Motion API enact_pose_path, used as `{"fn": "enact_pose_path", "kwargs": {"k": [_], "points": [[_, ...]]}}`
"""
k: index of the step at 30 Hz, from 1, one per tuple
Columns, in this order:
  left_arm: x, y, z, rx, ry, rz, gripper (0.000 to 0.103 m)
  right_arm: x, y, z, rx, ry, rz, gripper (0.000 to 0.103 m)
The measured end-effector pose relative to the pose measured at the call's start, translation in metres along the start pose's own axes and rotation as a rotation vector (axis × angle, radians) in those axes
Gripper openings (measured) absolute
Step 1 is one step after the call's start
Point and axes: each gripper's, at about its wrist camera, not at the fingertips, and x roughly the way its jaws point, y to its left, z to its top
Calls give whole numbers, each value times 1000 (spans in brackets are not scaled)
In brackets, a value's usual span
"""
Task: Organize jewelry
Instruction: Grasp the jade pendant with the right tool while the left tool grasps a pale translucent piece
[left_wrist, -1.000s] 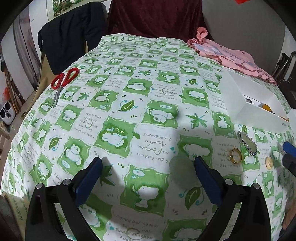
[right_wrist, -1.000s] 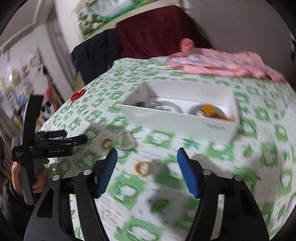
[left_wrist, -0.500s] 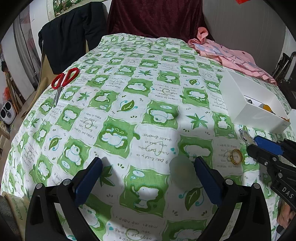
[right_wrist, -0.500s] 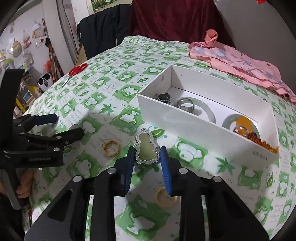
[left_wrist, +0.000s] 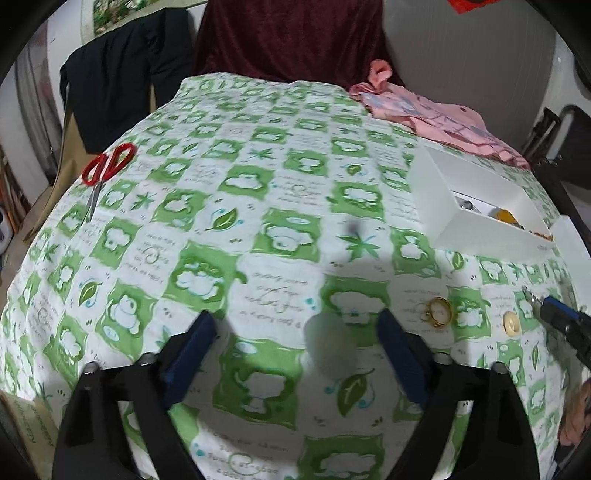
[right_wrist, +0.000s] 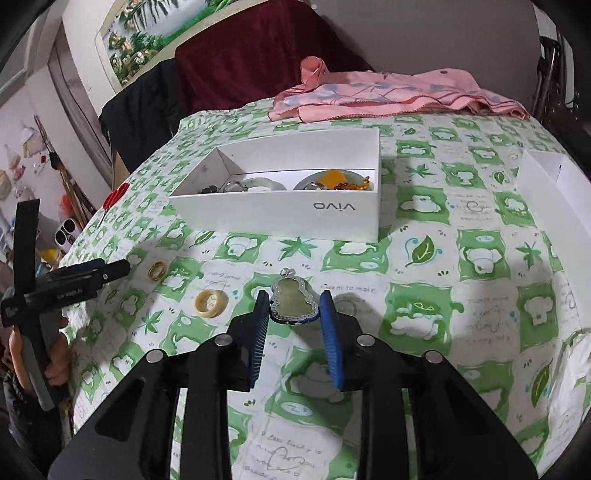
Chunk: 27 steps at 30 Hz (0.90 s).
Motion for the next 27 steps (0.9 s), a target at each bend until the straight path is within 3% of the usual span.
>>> {"fn": "enact_pose_path", "kwargs": {"k": [4,9,11,13,17,21,27], "points": [[-2,-9,-2,37,-9,-14,65,2,1,-1,-5,11,5,27],[-8,-21,-11,78,-15,0,58,4,-2,-1,10,23,18,27],[-9,-25,-12,97,-23,4,50,4,-2,-1,8,23,15,27],[-10,-27,-12,107,-31,-6,28,3,-3,-1,9,21,16,27],[-11,-25,-11,92,-34,-29,26,3,-3,-1,15,19,22,27],[-17,-19,-9,60,-51,-100,26,-2,-3,-1,28,6,58,27],[-28,-30,-8,92,-99,-124,26,-7,2,0,20,-5,95,27]]}}
